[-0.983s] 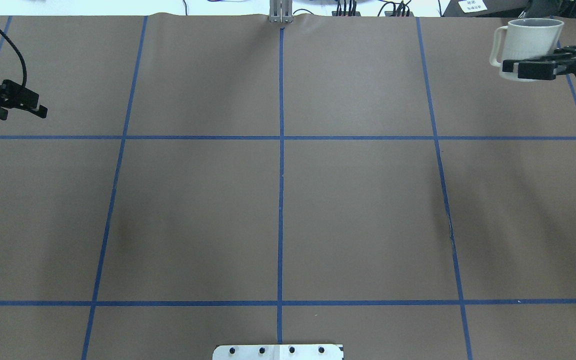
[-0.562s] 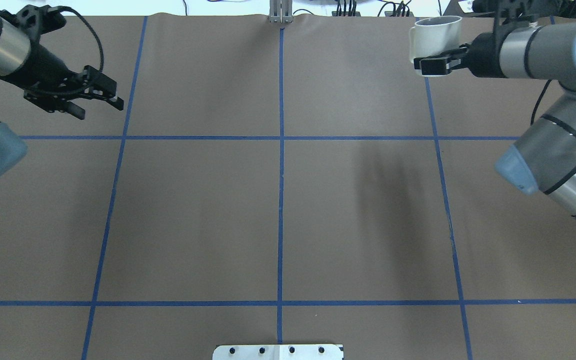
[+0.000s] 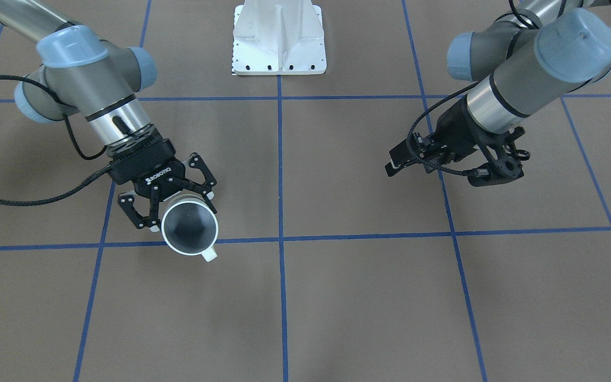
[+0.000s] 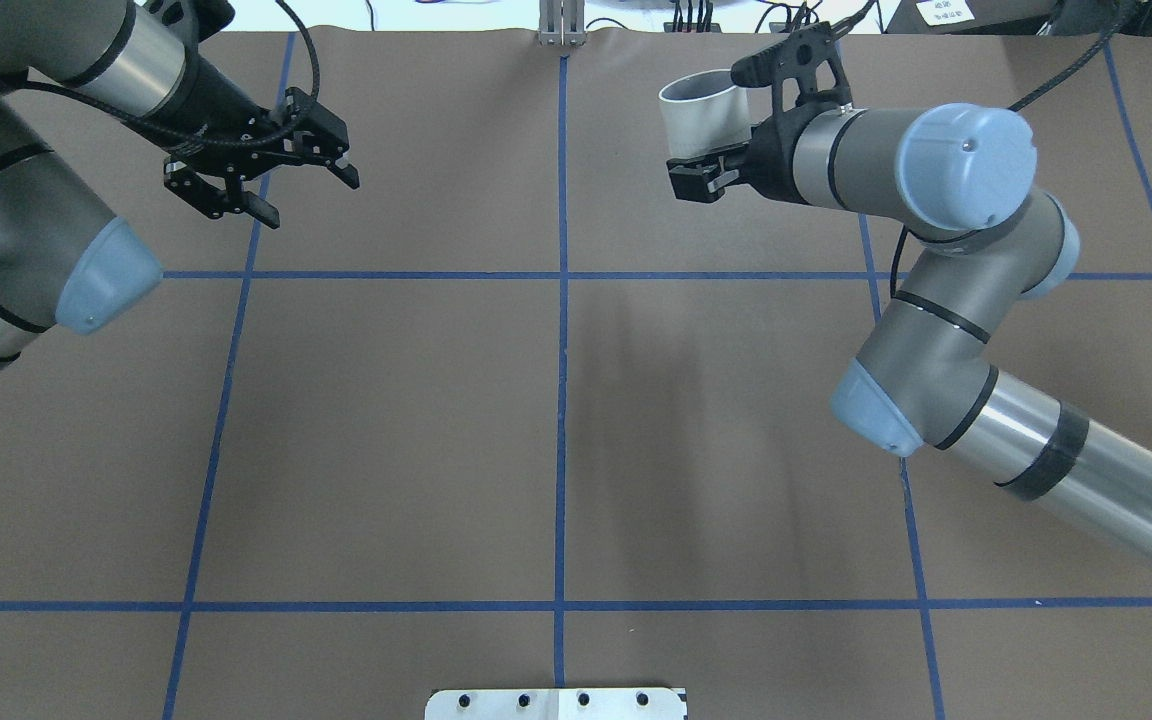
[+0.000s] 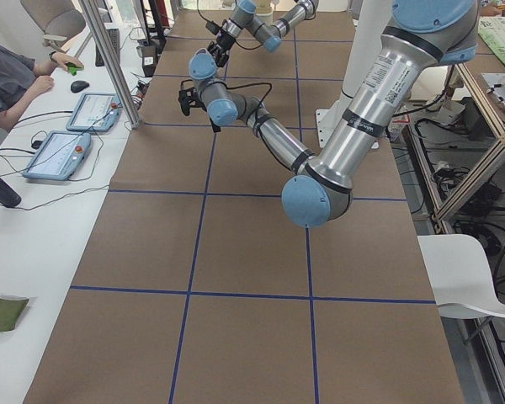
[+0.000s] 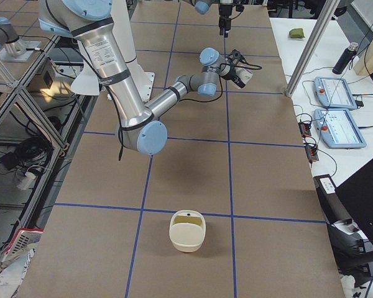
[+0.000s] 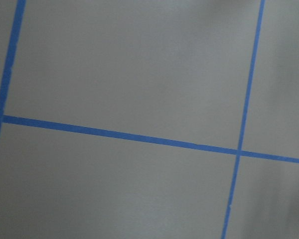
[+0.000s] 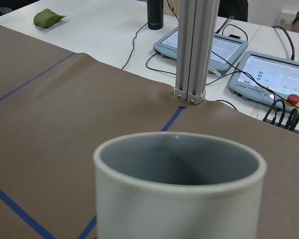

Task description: Left arm hands cup to right arm to dump lemon

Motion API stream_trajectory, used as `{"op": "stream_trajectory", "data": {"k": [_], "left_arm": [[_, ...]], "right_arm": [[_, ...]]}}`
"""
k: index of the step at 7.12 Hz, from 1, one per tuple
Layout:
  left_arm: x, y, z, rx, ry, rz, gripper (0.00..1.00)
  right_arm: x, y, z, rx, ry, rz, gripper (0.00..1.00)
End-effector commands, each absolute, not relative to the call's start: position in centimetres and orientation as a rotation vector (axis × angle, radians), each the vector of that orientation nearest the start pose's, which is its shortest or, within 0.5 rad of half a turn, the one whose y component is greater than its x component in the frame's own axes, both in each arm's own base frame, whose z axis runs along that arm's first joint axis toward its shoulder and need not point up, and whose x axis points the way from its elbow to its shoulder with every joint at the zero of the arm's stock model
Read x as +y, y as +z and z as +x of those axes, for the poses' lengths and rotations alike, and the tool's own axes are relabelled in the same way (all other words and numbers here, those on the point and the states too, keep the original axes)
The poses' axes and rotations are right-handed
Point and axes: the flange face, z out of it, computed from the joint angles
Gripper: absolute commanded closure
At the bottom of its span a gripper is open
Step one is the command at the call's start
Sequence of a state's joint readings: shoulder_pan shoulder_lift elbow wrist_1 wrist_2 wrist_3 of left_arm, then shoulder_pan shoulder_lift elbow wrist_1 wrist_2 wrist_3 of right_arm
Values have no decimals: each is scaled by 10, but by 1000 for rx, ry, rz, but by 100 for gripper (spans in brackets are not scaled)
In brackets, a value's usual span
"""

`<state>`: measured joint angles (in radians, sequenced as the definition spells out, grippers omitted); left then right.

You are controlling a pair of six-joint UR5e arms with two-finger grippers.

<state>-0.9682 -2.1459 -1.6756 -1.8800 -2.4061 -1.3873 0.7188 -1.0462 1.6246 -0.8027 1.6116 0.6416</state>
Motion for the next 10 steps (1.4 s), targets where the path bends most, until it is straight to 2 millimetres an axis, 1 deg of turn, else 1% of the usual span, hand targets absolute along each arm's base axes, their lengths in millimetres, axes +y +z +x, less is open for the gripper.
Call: {"op": "stream_trajectory", "data": {"k": [1,2,3,4,5,6,7,8,9,10], "left_arm": [[-589,175,342,1202,-474,-272,0],[-599,159,349,1200,-544,-320,0],[-597,154,362,1195,-546,-342,0],[-594,148,369,1197,-538,-348,0],[-593,144,369,1199,-554,-359,0],[-590,139,374,1204,-542,-361,0],[-583,131,384,1207,-523,-366,0],[-583,128,384,1211,-518,-364,0],[-580,128,388,1210,-513,-368,5],[-578,128,391,1209,-505,-370,17]], "right_arm": [[-499,212,-463,-836,-155,1108,89],[-481,208,-484,-731,-168,1180,90],[-473,196,-501,-676,-216,1186,89],[-471,185,-525,-638,-236,1168,89],[-466,181,-536,-621,-233,1177,89],[-462,182,-539,-601,-268,1187,89],[-462,180,-539,-597,-274,1193,89],[-461,175,-539,-598,-264,1203,86],[-457,170,-541,-583,-242,1222,86],[-454,167,-541,-582,-225,1231,86]]}}
